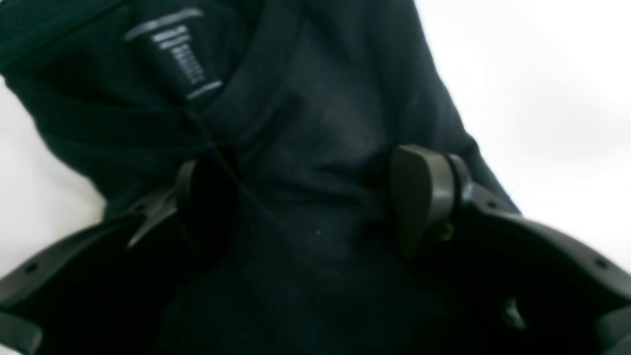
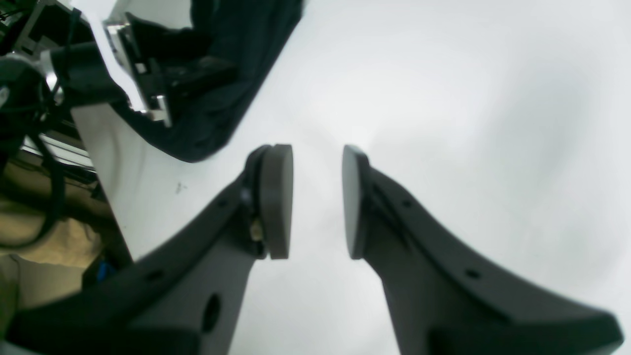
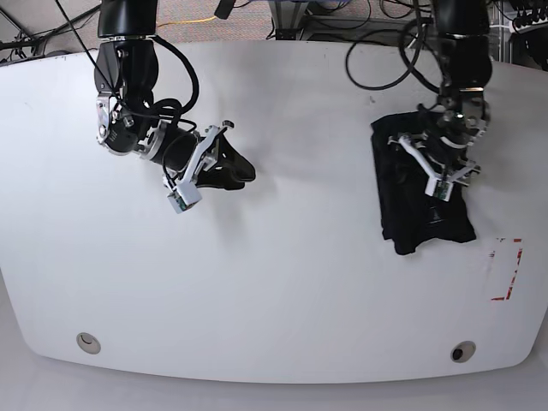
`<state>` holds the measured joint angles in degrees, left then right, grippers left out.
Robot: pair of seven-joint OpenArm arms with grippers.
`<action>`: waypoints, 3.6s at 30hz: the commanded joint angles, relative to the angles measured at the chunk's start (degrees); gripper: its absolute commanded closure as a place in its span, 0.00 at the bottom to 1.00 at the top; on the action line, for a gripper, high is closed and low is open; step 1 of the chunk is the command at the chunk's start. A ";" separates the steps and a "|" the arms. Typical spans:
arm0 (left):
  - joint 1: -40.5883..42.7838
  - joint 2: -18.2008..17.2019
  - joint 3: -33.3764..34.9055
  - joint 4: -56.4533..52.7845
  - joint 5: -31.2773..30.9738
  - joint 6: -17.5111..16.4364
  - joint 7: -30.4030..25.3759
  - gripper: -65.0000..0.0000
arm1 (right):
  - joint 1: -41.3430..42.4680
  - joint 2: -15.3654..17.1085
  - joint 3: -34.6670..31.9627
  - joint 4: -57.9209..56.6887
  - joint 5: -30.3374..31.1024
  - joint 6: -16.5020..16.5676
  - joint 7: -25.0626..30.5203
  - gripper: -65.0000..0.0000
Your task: Fold the T-shirt properly
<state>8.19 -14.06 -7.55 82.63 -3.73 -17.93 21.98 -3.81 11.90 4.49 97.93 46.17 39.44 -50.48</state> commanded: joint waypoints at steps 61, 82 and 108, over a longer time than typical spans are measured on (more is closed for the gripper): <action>21.57 16.66 -25.20 24.31 4.74 -2.33 -18.86 0.42 | -15.04 -9.13 12.52 1.54 -56.33 0.56 42.08 0.74; 53.40 19.91 -20.98 17.02 4.47 -2.42 -18.86 0.43 | -50.82 -8.25 13.13 4.62 -42.88 0.56 42.17 0.74; 24.91 10.15 -9.55 -37.31 5.00 -2.07 -18.86 0.43 | -31.92 -3.33 12.61 -47.07 -43.49 -6.08 50.61 0.75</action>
<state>35.44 -2.48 -17.06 49.41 1.58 -20.10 3.55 -37.76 7.64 17.02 55.20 4.80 33.50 -0.21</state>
